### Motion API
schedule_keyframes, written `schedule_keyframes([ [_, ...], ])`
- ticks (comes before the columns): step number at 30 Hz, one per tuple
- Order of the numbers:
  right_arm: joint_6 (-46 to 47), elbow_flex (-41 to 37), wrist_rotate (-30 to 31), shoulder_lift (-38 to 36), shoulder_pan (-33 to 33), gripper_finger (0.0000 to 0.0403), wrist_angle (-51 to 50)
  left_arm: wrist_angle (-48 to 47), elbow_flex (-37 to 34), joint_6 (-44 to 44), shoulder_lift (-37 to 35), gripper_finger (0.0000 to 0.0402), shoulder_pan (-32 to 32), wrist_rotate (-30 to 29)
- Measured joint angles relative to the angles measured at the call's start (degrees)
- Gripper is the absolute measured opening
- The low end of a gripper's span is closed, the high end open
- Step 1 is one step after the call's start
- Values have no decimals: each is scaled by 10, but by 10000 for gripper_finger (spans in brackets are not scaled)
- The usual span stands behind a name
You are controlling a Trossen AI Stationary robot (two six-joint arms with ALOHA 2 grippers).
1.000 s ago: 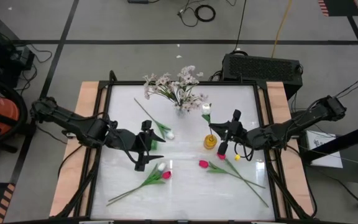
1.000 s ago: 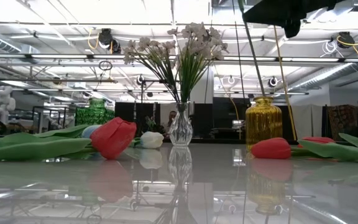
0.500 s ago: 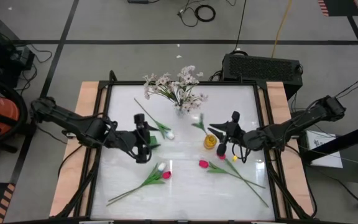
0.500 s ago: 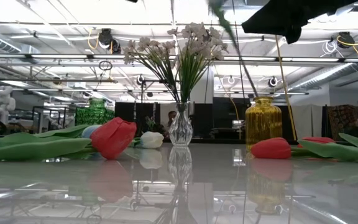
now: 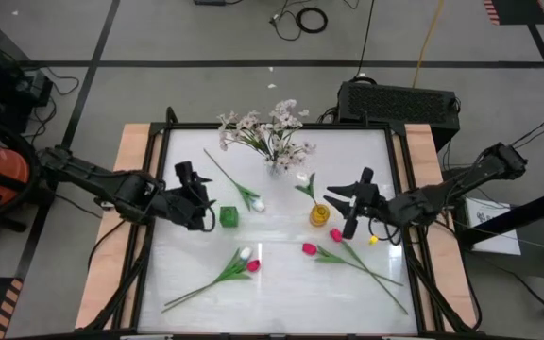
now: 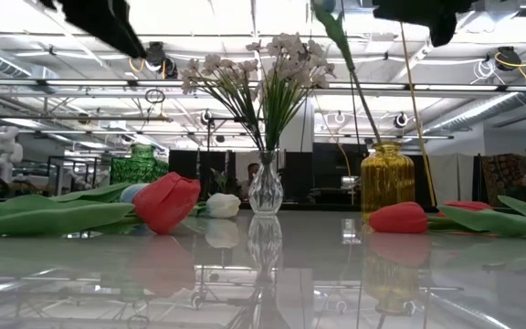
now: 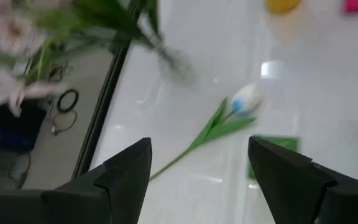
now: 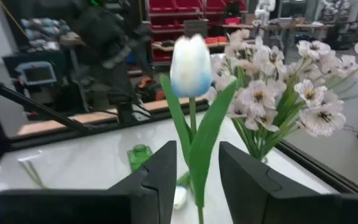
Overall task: Sort flowers into vase by color
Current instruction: Put the top white flower into the yellow vase
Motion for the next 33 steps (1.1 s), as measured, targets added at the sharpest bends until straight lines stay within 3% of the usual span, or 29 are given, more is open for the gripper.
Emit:
schedule_keyframes([
  [5,-11,0,0,-23,18,112,0,12,-50,17,-41,243,53,-4],
  [10,-20,0,0,-39,31,112,0,0,-70,126,-37,221,98,-74],
  [18,-22,0,0,-47,45,112,0,10,-126,120,5,219,168,-110],
  [20,-22,0,0,-47,49,112,0,24,-146,145,5,219,191,-91],
  [27,-40,0,0,-47,55,112,0,124,-158,302,9,219,284,109],
  [33,-47,0,1,-47,55,112,0,137,-158,375,27,218,365,179],
])
